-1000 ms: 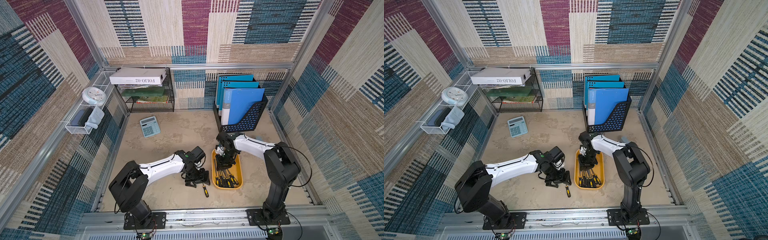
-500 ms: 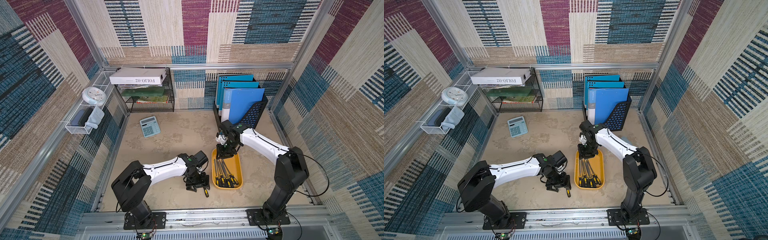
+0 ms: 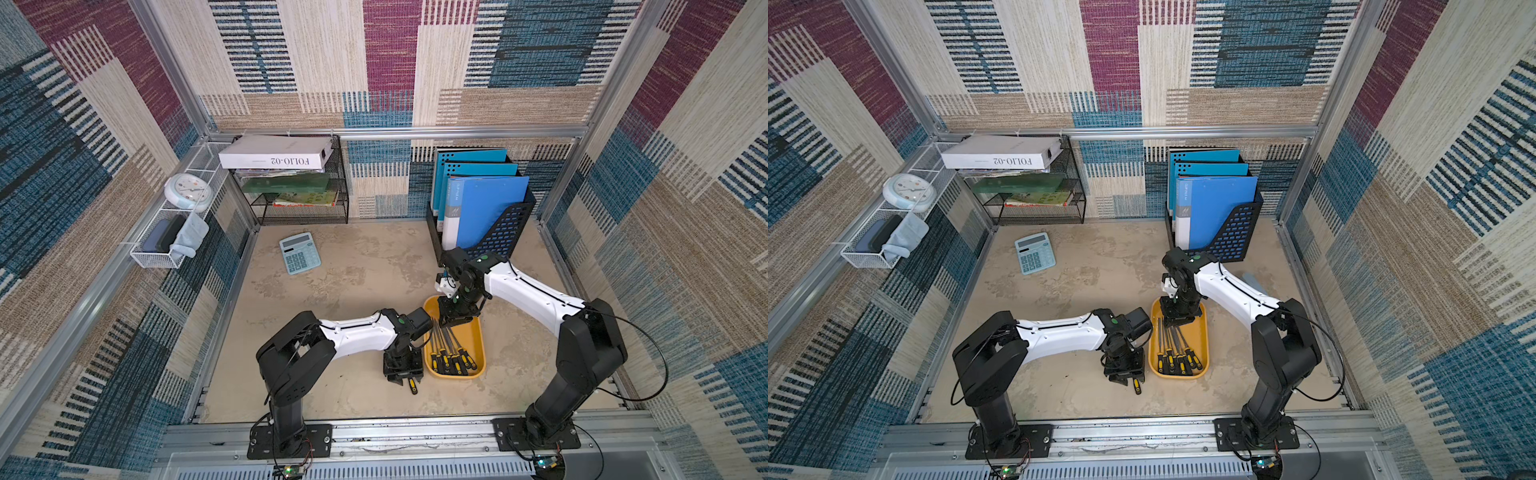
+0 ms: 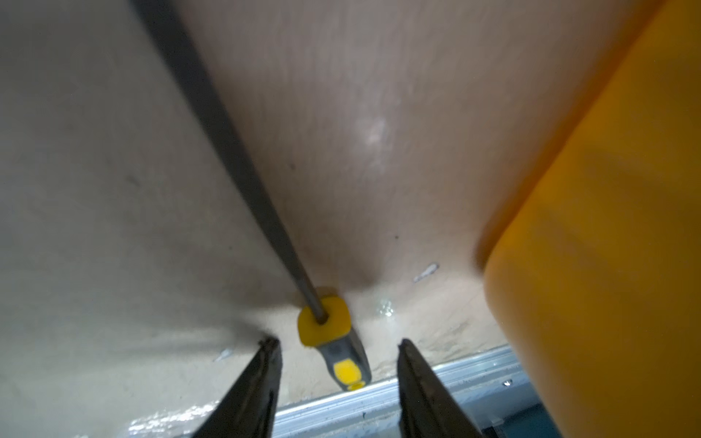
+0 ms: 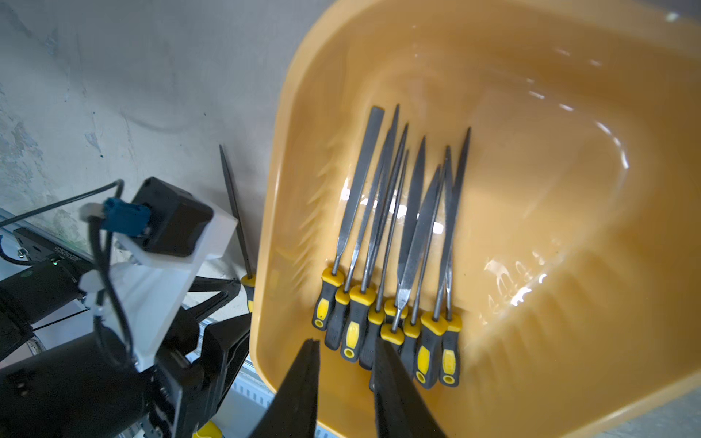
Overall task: Put the file tool into the storage box
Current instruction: Pick up the file tool from the center of the board.
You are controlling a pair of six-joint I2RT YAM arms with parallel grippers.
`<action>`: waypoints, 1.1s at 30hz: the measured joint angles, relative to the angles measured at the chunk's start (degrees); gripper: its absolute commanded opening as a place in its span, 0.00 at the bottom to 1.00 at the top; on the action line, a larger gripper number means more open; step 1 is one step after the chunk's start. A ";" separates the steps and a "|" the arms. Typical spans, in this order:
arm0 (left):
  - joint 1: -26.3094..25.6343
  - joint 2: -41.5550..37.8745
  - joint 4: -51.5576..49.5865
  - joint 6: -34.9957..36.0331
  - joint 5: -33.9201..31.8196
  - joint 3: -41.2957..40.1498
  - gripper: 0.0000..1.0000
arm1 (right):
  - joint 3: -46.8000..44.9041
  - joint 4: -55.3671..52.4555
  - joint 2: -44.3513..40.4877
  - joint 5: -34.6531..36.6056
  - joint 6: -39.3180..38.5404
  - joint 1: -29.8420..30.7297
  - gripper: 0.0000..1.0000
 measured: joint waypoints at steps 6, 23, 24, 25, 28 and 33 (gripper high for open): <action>-0.31 1.11 -2.60 0.07 0.11 0.39 0.11 | -0.17 0.20 -0.66 0.00 -1.01 -0.02 0.29; 1.20 -14.86 -6.34 14.23 2.25 -0.92 0.00 | -8.44 14.25 -8.39 -16.57 6.75 -0.13 0.39; 1.20 -15.15 -6.25 15.02 3.06 -0.92 0.00 | -9.77 16.33 -9.09 -18.14 8.31 -0.13 0.39; 1.18 -15.23 -6.27 15.67 3.69 -0.76 0.00 | -11.34 18.62 -9.75 -19.80 10.21 -0.13 0.39; 1.18 -14.95 -6.25 17.07 5.35 0.09 0.00 | -14.32 23.23 -10.60 -22.71 14.19 -0.02 0.38; 1.20 -14.25 -6.49 17.77 6.23 1.27 0.00 | -16.74 26.93 -10.75 -23.98 17.44 0.31 0.35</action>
